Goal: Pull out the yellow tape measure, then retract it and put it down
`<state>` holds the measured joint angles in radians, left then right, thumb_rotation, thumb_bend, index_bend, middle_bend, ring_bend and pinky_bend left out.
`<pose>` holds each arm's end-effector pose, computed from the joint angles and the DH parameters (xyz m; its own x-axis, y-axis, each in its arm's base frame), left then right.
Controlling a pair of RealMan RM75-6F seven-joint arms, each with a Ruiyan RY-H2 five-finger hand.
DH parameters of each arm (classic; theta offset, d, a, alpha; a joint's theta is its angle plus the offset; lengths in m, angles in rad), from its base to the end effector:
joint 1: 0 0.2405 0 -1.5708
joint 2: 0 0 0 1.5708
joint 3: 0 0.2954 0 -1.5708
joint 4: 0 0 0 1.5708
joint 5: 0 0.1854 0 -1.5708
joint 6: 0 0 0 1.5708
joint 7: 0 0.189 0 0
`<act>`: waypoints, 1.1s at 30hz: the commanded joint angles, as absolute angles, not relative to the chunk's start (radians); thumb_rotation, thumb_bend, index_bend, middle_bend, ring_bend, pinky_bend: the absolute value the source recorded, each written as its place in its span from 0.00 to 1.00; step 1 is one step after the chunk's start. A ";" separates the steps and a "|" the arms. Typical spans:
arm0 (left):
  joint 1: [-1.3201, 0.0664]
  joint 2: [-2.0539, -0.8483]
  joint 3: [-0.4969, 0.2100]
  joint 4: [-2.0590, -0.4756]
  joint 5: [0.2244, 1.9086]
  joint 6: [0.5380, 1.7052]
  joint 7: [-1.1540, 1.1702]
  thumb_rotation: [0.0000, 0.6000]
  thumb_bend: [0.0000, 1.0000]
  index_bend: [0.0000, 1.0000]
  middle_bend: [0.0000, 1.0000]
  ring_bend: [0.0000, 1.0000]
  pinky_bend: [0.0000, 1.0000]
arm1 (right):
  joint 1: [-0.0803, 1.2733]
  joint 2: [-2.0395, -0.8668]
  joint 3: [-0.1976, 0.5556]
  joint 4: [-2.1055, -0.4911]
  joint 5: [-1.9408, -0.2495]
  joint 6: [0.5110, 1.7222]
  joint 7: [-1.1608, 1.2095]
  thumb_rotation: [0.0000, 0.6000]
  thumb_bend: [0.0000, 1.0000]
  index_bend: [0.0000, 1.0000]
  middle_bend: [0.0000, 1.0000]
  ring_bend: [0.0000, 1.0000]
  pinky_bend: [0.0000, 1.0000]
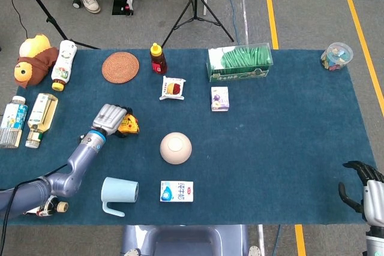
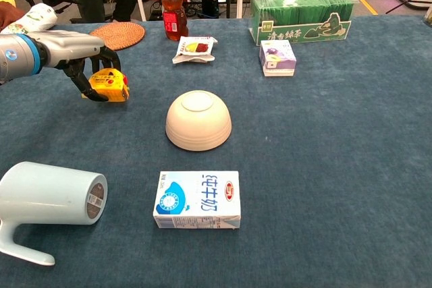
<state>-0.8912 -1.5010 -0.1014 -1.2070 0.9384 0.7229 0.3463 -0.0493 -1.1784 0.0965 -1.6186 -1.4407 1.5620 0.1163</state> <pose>-0.2132 0.4685 0.0069 0.6317 0.3346 0.6993 0.7743 -0.3172 -0.5476 -0.3616 -0.1870 0.2032 0.2289 0.0902 0.9693 -0.9637 0.1612 0.2126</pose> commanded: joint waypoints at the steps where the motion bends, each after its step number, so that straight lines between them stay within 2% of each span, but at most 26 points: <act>1: -0.885 -1.474 -0.103 -1.237 0.963 0.734 0.335 0.86 0.33 0.55 0.39 0.33 0.43 | -0.045 -1.179 0.097 -1.622 -1.446 1.559 0.116 0.97 0.43 0.31 0.29 0.24 0.25; 8: -0.887 -1.382 -0.101 -1.342 1.002 0.734 0.340 0.86 0.33 0.55 0.39 0.33 0.43 | -0.024 -1.178 0.098 -1.643 -1.474 1.549 0.109 0.98 0.43 0.31 0.29 0.24 0.27; 15: -0.909 -1.235 -0.110 -1.523 1.012 0.715 0.363 0.85 0.33 0.55 0.40 0.33 0.43 | 0.034 -1.176 0.106 -1.696 -1.522 1.505 0.086 0.98 0.43 0.31 0.29 0.24 0.29; 26: -0.943 -1.133 -0.143 -1.704 0.974 0.712 0.361 0.86 0.32 0.55 0.40 0.33 0.43 | 0.116 -1.176 0.126 -1.770 -1.559 1.440 0.076 0.98 0.42 0.31 0.29 0.24 0.31; 33: -1.006 -1.110 -0.149 -1.760 0.905 0.685 0.404 0.84 0.33 0.55 0.40 0.33 0.43 | 0.171 -1.200 0.143 -1.802 -1.556 1.394 0.069 0.98 0.35 0.30 0.29 0.25 0.33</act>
<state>-0.9921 -1.1151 -0.1472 -1.7498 0.9197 0.6920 0.3925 0.1632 -1.1944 0.1393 -1.7973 -1.5576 1.4006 0.0703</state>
